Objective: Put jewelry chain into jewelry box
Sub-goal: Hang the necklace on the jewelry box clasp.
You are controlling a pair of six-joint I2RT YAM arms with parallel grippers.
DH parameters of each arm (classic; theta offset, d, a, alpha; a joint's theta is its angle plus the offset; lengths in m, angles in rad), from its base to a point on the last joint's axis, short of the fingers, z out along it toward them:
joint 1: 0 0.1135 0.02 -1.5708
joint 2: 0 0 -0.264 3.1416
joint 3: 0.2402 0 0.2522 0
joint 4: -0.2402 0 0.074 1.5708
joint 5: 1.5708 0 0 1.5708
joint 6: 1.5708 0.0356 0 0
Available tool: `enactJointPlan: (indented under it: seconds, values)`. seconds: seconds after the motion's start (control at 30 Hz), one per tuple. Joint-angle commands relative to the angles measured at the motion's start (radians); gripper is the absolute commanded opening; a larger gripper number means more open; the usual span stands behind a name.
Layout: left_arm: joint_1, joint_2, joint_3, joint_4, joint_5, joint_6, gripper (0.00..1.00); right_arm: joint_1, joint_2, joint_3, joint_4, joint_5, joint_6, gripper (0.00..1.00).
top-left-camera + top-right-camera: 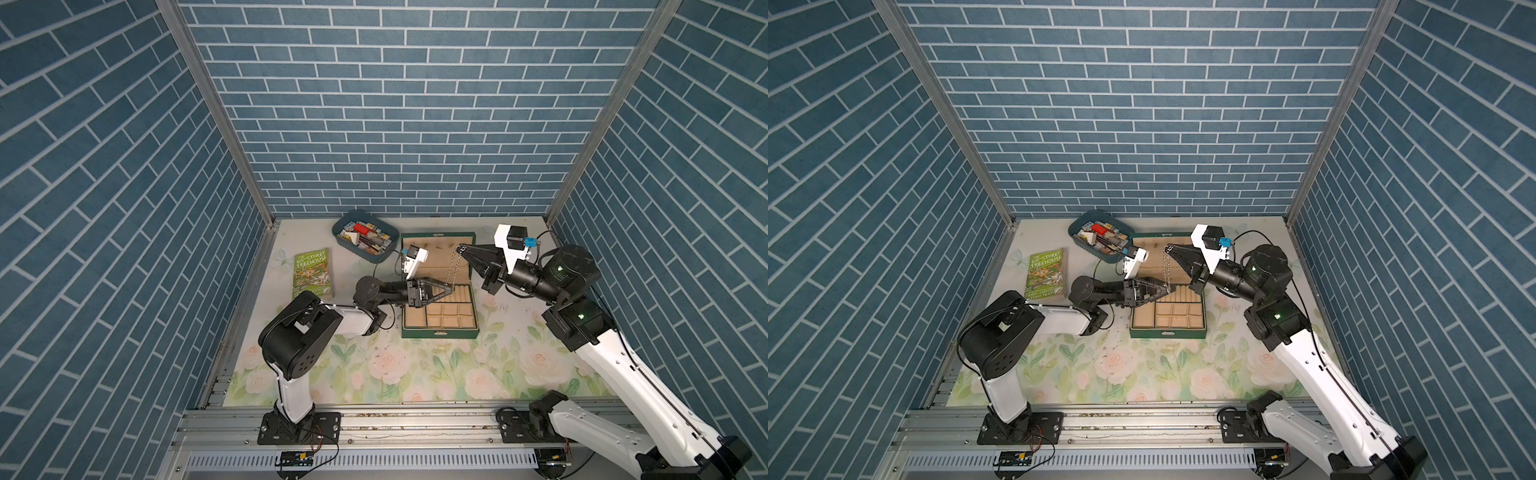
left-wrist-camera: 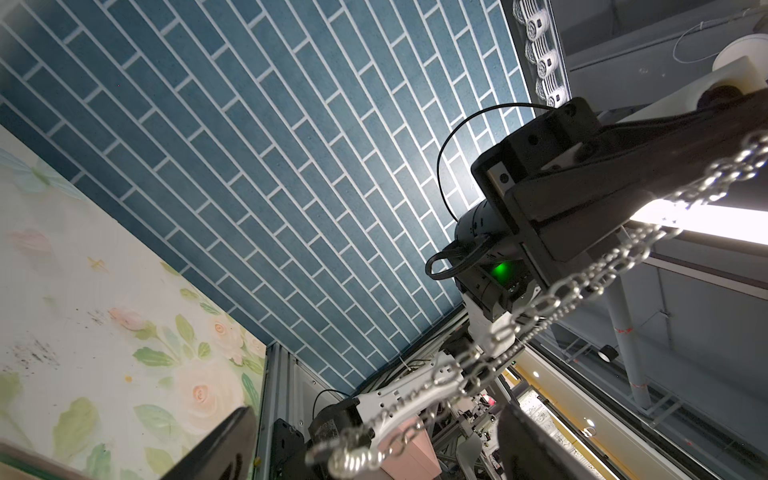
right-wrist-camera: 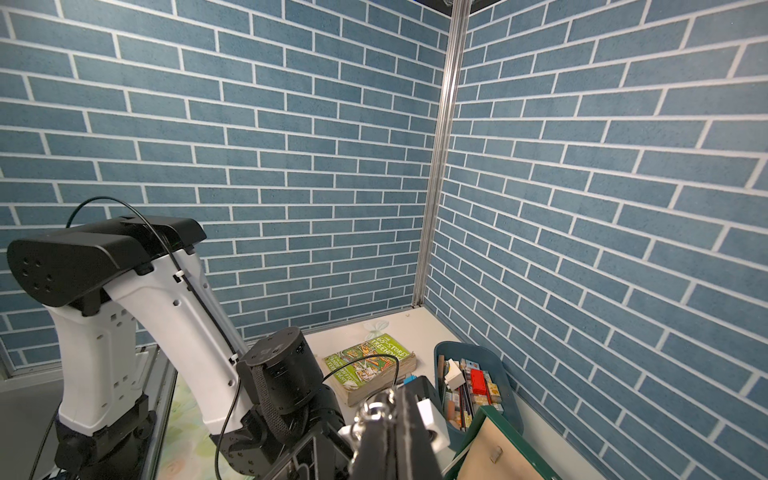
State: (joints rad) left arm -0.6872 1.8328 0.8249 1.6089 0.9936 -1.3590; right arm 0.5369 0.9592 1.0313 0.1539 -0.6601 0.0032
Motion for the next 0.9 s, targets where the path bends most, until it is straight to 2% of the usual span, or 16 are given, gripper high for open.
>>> enactJointPlan:
  seconds: [0.0,0.2,0.4,0.87]
  values:
    - [-0.011,0.015,0.020,0.255,0.032,-0.024,0.89,0.006,0.001,0.029,0.039,-0.018,0.023,0.00]
    - [-0.024,0.003,0.018,0.260,0.046,-0.020,0.79,0.006,0.001,0.027,0.039,-0.015,0.021,0.00]
    - [-0.023,-0.020,0.022,0.260,0.045,-0.013,0.73,0.006,-0.002,0.026,0.038,-0.015,0.021,0.00]
    - [-0.023,-0.046,0.020,0.260,0.048,-0.004,0.53,0.006,-0.004,0.021,0.036,-0.008,0.016,0.00]
